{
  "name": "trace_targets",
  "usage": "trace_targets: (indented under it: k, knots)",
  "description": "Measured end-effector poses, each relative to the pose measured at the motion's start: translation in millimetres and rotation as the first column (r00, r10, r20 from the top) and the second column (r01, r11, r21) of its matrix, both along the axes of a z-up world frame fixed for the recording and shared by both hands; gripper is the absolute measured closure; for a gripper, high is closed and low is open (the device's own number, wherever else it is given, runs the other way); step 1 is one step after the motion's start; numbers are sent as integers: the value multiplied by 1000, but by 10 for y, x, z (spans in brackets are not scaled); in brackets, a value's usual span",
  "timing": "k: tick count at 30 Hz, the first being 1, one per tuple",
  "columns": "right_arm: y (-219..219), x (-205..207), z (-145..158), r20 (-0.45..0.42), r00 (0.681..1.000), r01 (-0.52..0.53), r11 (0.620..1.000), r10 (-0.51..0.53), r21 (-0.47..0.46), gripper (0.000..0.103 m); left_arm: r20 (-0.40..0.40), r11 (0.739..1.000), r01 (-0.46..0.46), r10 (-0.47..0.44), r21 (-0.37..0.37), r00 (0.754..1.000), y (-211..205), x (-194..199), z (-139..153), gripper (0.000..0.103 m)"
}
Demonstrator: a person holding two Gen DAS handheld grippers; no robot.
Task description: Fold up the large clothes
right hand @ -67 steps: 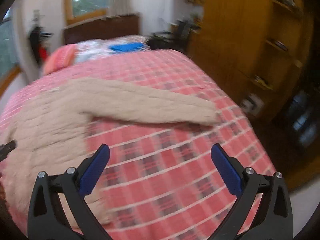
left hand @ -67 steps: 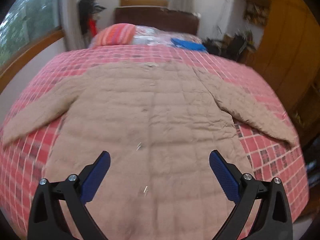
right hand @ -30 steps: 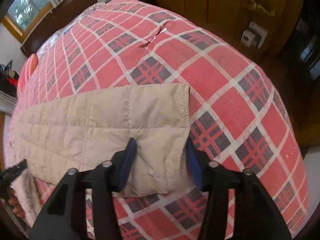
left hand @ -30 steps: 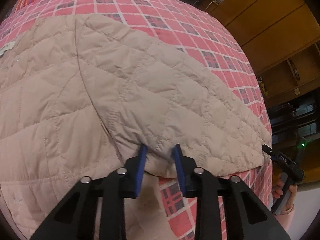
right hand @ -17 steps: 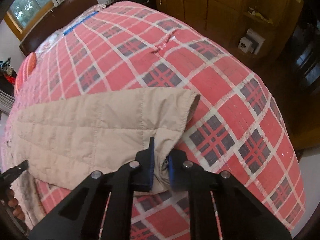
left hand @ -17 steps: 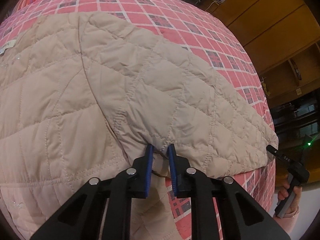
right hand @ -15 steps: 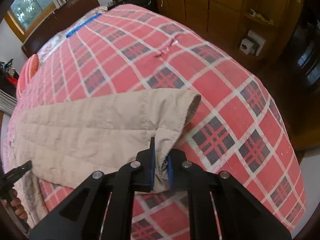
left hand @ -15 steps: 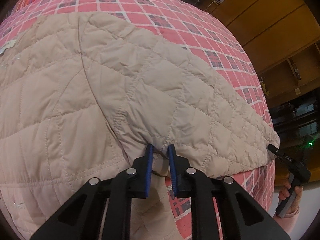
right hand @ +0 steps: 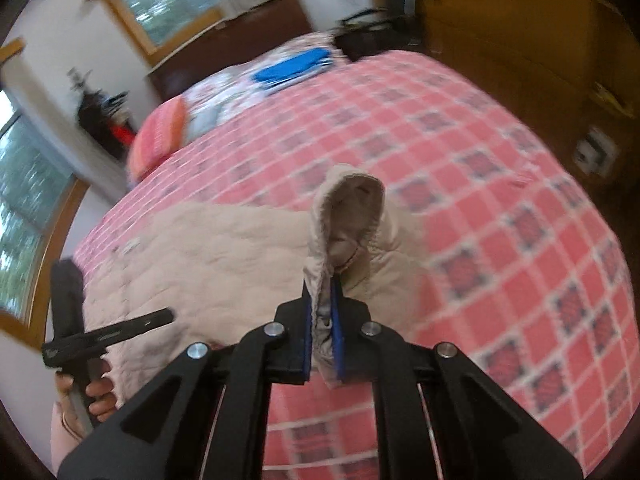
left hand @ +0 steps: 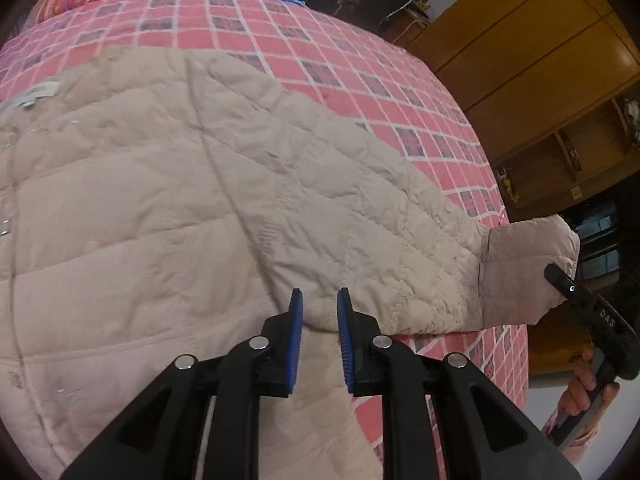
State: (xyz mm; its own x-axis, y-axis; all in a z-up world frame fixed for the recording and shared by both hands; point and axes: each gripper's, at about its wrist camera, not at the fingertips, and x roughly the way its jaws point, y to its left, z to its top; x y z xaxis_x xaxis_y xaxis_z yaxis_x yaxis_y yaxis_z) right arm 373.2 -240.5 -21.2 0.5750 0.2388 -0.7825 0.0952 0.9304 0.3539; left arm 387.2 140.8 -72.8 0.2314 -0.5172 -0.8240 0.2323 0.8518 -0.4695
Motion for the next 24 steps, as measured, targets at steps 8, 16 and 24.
trace_targets:
  k: [8, 16, 24]
  knots:
    - [1086, 369, -149, -10, 979, -203, 979, 203, 24, 96, -14, 996, -64, 64, -67, 998, 390, 36, -17, 86]
    - [1502, 645, -811, -156, 961, -230, 973, 227, 3, 96, -48, 993, -72, 68, -91, 997, 367, 89, -130, 86]
    - [1349, 371, -606, -81, 948, -303, 950, 309, 76, 59, -47, 990, -57, 51, -132, 998, 255, 93, -97, 86]
